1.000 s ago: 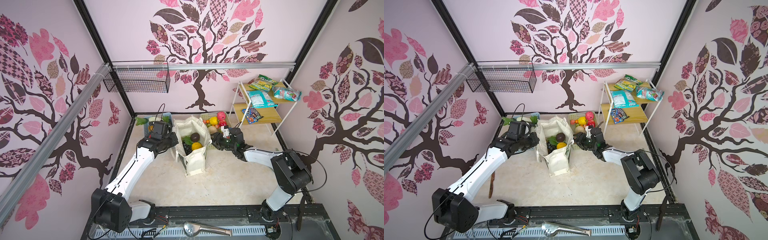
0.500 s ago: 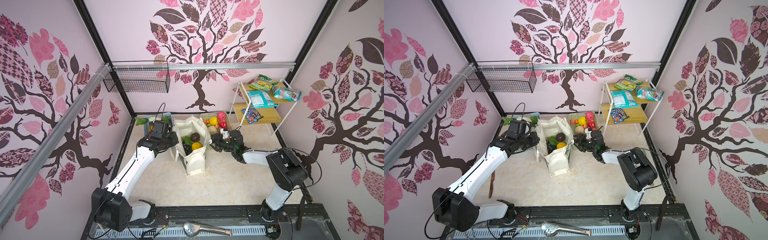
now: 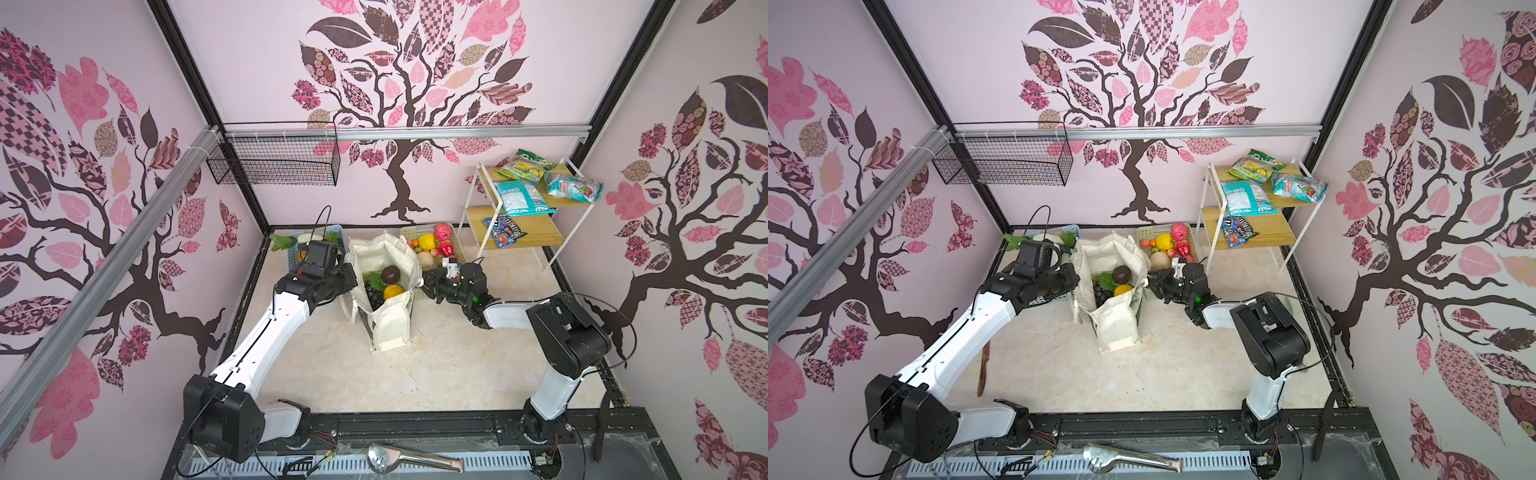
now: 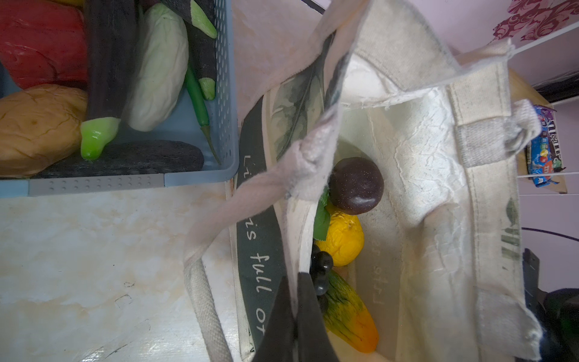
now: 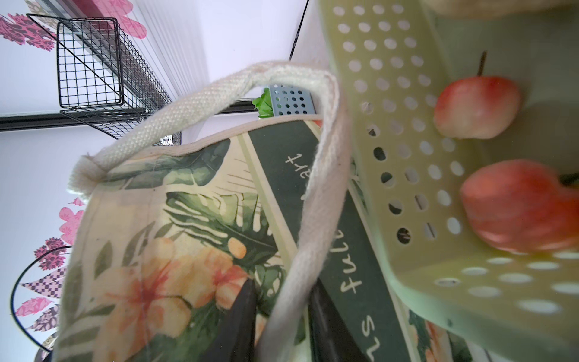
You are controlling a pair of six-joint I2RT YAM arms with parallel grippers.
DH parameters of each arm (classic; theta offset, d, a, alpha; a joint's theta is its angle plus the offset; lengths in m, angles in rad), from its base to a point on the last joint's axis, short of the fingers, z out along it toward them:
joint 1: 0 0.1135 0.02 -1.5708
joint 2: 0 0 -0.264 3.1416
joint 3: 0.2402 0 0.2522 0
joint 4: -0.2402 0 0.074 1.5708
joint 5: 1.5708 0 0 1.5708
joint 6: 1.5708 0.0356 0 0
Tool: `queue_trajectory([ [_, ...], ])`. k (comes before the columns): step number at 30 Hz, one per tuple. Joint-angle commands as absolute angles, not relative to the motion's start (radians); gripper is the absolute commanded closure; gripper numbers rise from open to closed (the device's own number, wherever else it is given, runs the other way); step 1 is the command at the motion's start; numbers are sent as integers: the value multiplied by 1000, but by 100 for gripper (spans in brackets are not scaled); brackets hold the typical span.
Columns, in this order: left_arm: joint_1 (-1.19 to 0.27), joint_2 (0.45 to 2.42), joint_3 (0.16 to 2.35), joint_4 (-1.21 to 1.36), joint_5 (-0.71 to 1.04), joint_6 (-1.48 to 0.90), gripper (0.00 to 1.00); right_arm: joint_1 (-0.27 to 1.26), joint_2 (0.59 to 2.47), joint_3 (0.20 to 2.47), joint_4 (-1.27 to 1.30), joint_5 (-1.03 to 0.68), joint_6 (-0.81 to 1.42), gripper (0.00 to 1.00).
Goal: Place the food into the grocery bag and tie it
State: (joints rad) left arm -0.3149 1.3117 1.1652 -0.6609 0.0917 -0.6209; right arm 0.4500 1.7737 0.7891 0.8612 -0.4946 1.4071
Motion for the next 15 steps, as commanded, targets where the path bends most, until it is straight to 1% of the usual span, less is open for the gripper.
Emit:
queue_trajectory([
  [1, -322, 1313, 1215, -686, 104, -604, 100, 444, 1715, 775, 787, -431, 1356, 73],
  [7, -322, 1312, 1210, -686, 105, -604, 100, 418, 1626, 762, 691, -373, 1270, 77],
  [15, -322, 1308, 1217, -693, 103, -600, 100, 414, 1508, 809, 508, -289, 1103, 80],
])
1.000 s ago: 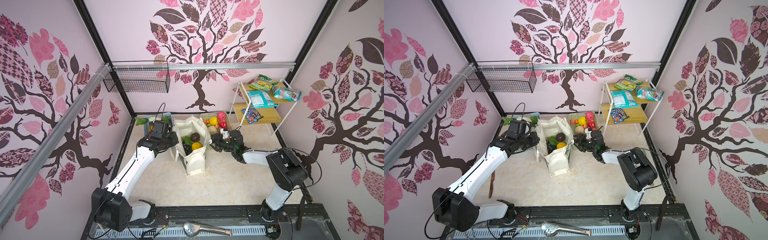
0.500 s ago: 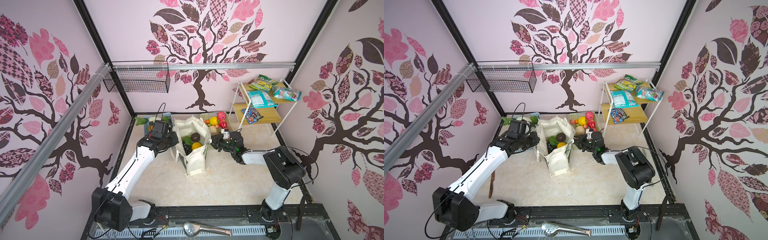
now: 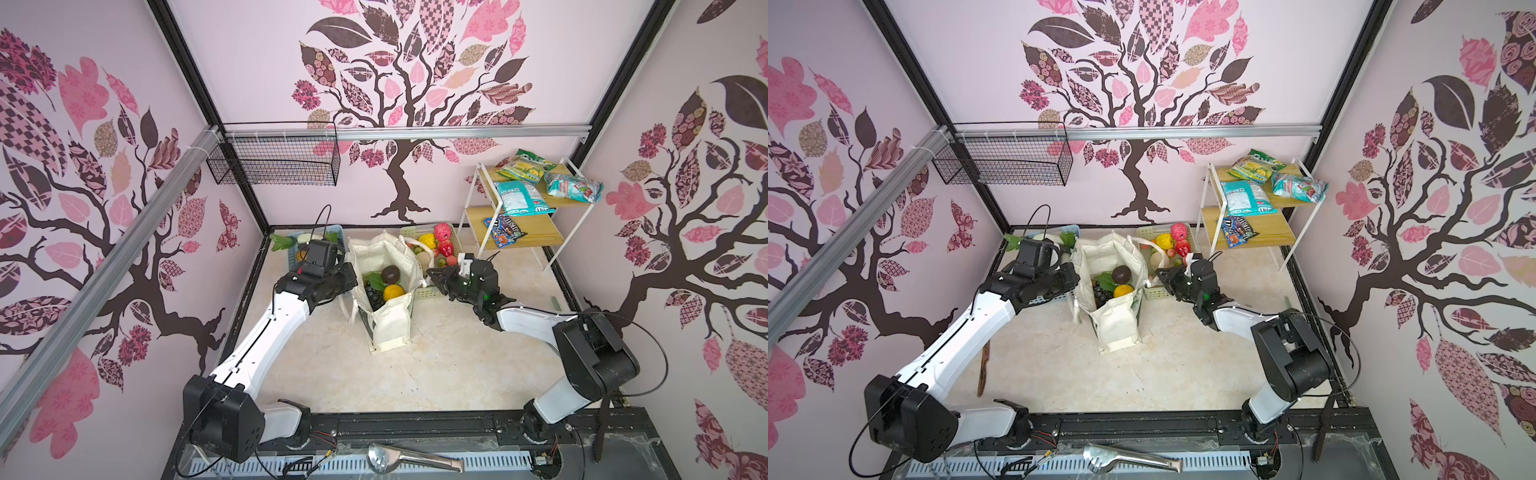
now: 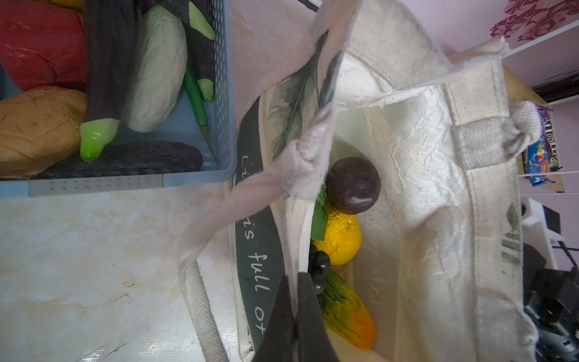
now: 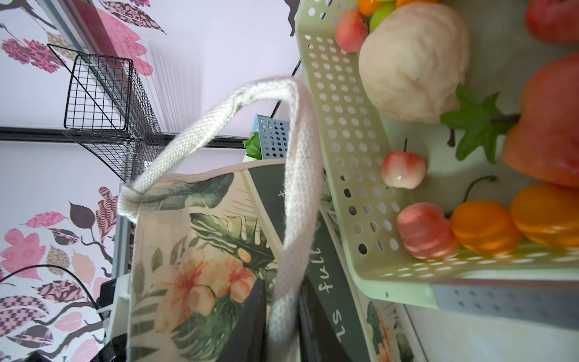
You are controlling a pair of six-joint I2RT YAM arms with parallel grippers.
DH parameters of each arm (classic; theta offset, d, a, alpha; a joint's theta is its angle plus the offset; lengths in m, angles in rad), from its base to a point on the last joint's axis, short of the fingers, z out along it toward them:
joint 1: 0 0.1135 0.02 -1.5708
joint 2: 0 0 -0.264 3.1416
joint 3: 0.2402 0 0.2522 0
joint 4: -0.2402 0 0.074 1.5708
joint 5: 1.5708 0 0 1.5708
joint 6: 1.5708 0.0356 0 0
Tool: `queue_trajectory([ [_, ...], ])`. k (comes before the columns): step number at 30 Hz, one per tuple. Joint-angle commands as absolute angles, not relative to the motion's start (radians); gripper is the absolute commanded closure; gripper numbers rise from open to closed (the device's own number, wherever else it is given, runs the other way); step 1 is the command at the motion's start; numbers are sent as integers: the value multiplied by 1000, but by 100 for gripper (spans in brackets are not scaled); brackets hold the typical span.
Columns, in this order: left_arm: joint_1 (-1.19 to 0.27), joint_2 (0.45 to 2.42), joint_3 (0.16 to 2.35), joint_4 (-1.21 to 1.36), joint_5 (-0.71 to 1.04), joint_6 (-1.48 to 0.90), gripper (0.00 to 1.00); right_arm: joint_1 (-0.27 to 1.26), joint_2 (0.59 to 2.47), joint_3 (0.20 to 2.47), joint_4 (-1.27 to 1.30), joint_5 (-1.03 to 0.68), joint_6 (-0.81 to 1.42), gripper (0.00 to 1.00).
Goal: Place the food into the grocery bag and tie it
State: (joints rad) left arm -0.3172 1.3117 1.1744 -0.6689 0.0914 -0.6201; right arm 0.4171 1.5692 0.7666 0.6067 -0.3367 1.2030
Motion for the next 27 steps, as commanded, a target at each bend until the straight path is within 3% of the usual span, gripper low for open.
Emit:
queue_trajectory([
  [1, -321, 1310, 1221, -697, 102, -598, 100, 414, 1493, 820, 474, -271, 1075, 80],
  [3, -320, 1313, 1236, -711, 100, -590, 91, 414, 1467, 836, 425, -232, 1029, 80],
  [9, -291, 1310, 1307, -747, 128, -570, 50, 414, 1426, 875, 350, -159, 952, 82],
  [12, -267, 1300, 1350, -770, 148, -559, 39, 414, 1428, 890, 337, -157, 935, 82],
  [18, -200, 1269, 1394, -788, 222, -560, 24, 414, 1428, 905, 317, -146, 909, 82],
  [27, 31, 1211, 1286, -737, 336, -630, 21, 414, 1418, 934, 284, -141, 867, 82],
])
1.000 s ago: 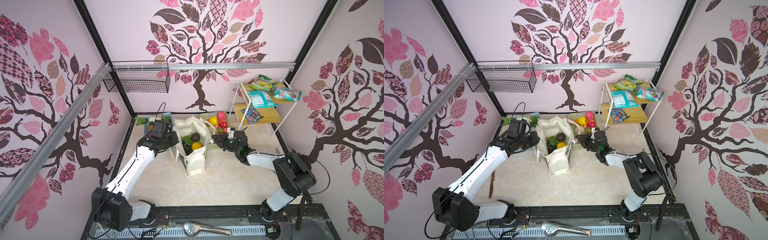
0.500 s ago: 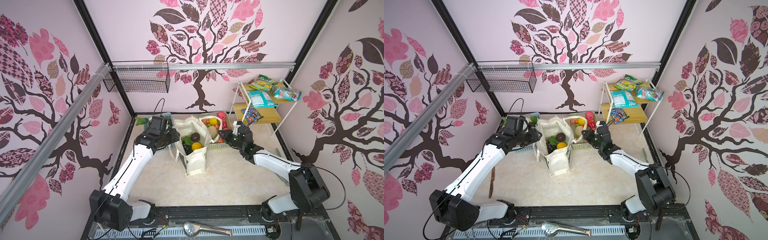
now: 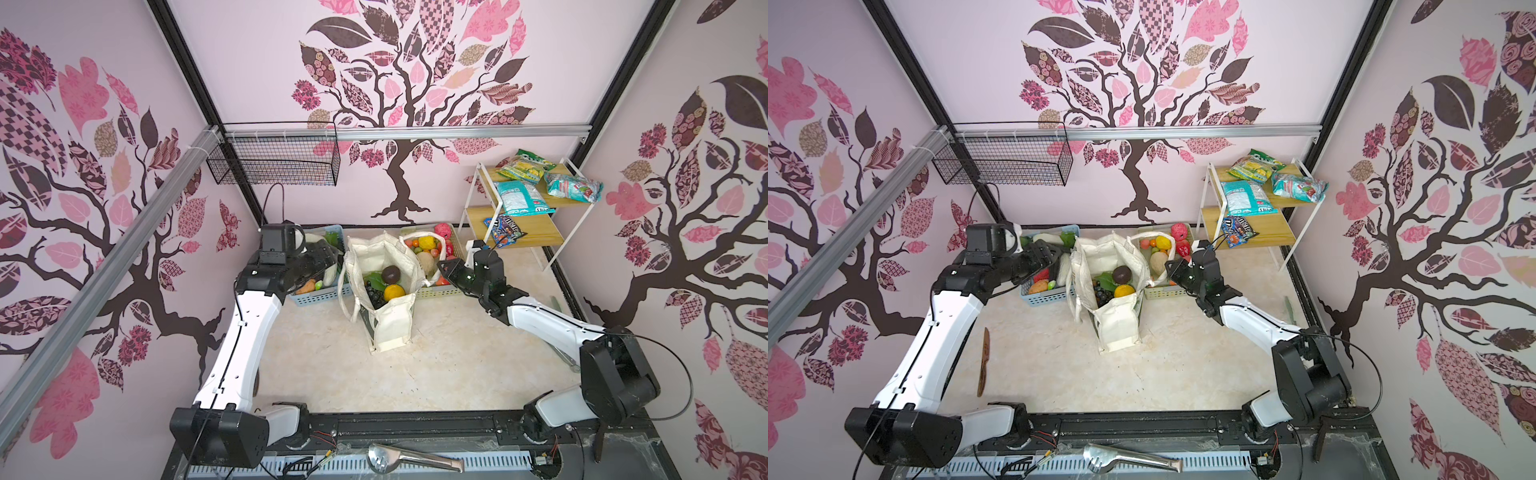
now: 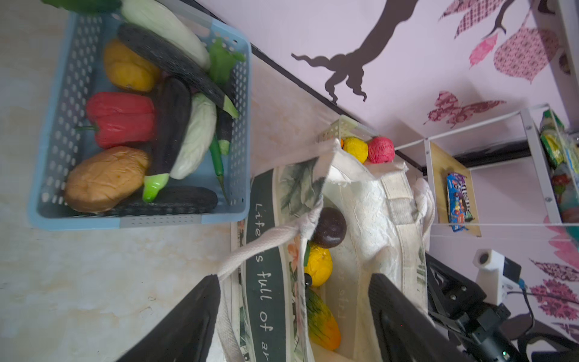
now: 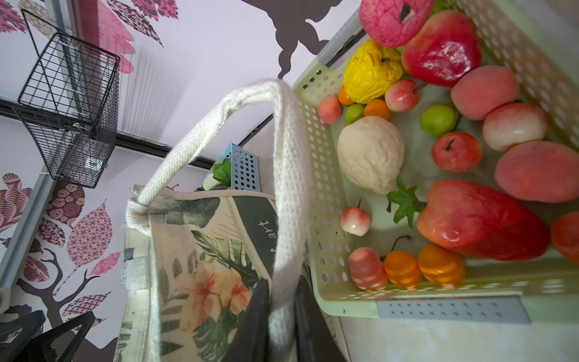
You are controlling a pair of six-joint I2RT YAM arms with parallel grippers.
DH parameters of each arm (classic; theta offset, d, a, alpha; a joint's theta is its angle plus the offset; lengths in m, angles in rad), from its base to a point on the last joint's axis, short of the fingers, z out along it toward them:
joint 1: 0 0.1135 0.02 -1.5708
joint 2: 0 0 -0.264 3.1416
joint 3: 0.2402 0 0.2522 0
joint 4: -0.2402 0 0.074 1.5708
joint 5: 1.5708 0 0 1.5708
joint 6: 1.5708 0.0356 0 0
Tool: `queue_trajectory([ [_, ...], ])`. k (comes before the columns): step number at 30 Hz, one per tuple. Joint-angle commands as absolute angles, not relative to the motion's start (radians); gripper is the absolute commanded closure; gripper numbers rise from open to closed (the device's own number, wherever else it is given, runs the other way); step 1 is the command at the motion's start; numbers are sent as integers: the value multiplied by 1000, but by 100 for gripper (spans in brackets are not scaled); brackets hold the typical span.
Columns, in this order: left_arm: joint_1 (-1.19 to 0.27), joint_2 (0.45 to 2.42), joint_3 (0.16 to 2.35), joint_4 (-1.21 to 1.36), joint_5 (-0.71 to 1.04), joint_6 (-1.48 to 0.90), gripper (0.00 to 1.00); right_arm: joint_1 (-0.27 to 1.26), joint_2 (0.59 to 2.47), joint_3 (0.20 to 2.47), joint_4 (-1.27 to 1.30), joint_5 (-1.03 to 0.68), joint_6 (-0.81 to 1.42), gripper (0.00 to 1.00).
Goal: Place the food into the grocery bag and tie it
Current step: 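Release bag rim with left gripper and lower it while right gripper holds handle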
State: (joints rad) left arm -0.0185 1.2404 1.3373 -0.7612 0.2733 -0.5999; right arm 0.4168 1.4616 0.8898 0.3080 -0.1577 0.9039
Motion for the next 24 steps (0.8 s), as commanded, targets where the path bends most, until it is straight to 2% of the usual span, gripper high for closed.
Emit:
queue_trajectory([
  [1, 49, 1206, 1267, -731, 347, -637, 22, 414, 1418, 935, 285, -143, 867, 82],
  [9, 78, 1198, 1069, -666, 385, -644, 31, 414, 1420, 940, 287, -147, 849, 82],
  [14, 64, 1205, 931, -594, 424, -684, 33, 414, 1412, 951, 276, -139, 834, 82],
  [24, -84, 1271, 805, -467, 347, -773, 35, 414, 1411, 965, 272, -144, 825, 82],
])
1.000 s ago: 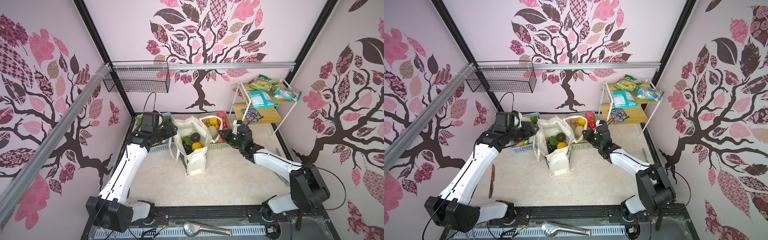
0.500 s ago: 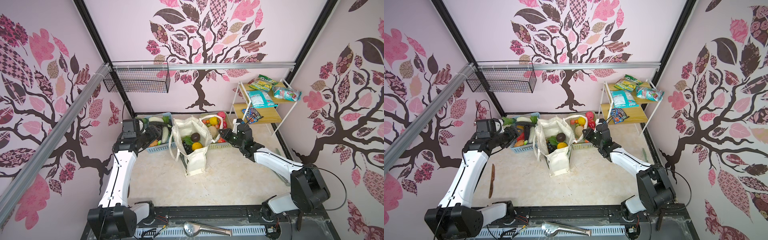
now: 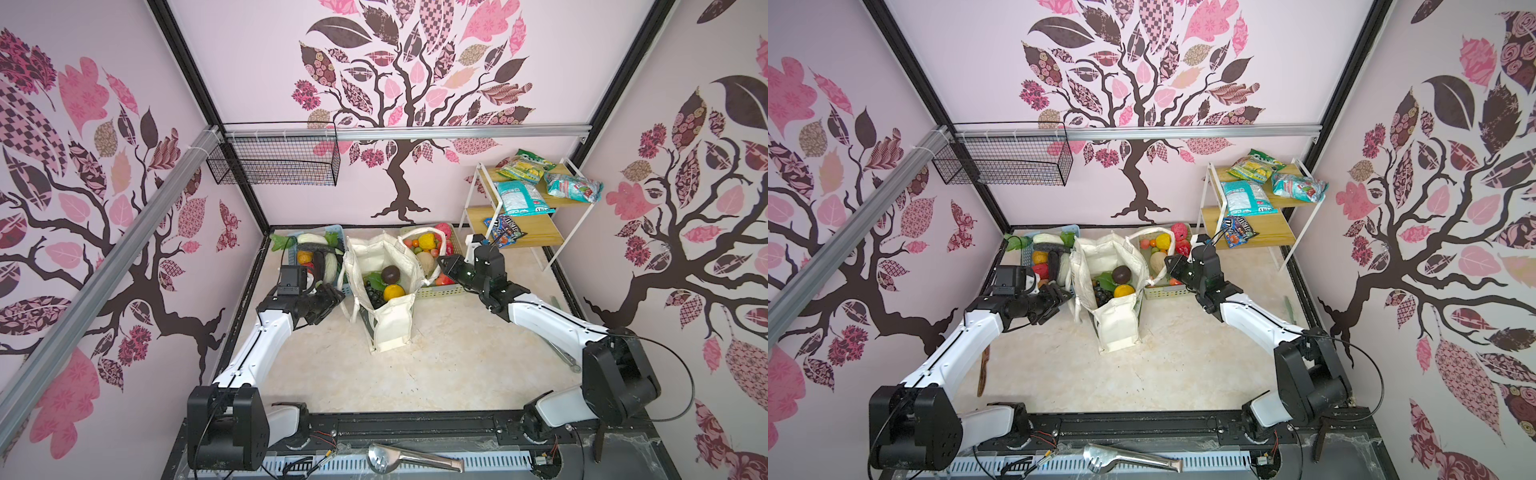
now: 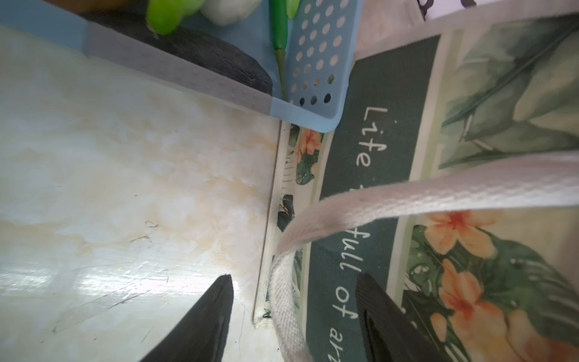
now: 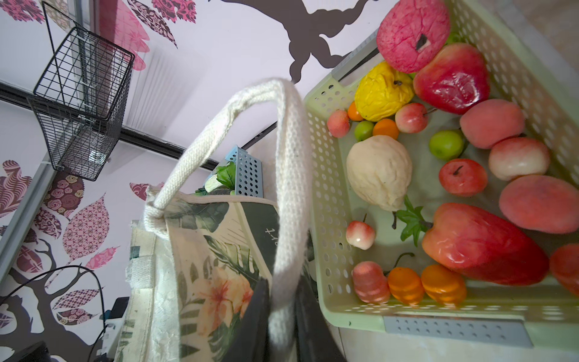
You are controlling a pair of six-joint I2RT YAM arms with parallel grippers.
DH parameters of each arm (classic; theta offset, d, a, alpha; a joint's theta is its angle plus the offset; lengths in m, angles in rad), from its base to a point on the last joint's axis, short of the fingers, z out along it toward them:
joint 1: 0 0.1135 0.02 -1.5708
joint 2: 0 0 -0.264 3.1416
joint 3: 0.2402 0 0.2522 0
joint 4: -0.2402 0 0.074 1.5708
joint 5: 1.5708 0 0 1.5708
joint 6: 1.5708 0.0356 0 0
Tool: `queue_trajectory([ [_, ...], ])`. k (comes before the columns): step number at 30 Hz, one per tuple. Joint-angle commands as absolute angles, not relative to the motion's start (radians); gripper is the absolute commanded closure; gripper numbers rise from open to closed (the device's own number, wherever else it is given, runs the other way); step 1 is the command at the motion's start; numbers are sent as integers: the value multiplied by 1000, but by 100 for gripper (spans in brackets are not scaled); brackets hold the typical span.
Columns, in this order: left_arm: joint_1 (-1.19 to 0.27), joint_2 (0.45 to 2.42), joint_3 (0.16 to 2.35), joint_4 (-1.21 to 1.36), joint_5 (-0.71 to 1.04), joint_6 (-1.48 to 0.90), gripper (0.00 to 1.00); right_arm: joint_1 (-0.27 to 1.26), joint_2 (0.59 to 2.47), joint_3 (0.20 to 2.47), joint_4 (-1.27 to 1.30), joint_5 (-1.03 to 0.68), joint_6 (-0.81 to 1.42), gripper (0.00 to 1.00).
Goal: Place the food into the grocery bag and tie it
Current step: 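Release bag rim with left gripper and lower it while right gripper holds handle, then grasp the other bag handle with left gripper while right gripper lifts its handle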
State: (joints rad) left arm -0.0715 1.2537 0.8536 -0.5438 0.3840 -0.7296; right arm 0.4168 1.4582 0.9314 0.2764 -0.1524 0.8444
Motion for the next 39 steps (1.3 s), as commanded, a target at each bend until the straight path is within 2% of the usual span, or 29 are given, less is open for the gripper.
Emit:
queue_trajectory([
  [1, -87, 1281, 792, -454, 342, -782, 36, 414, 1409, 967, 270, -146, 824, 82],
  [10, -90, 1310, 684, -329, 338, -823, 50, 414, 1406, 973, 258, -146, 805, 82],
  [13, -89, 1316, 659, -281, 345, -842, 62, 414, 1413, 977, 258, -153, 805, 82],
  [15, -90, 1318, 655, -272, 348, -850, 76, 414, 1417, 978, 256, -153, 803, 82],
  [17, -89, 1307, 658, -278, 345, -848, 84, 414, 1416, 979, 249, -149, 796, 82],
  [25, -87, 1181, 772, -468, 240, -777, 92, 417, 1383, 995, 211, -116, 729, 82],
  [33, -72, 1073, 1003, -667, 200, -646, 93, 471, 1330, 1060, 180, -57, 589, 80],
  [39, -63, 1091, 1224, -746, 244, -579, 94, 548, 1333, 1153, 149, -32, 472, 79],
])
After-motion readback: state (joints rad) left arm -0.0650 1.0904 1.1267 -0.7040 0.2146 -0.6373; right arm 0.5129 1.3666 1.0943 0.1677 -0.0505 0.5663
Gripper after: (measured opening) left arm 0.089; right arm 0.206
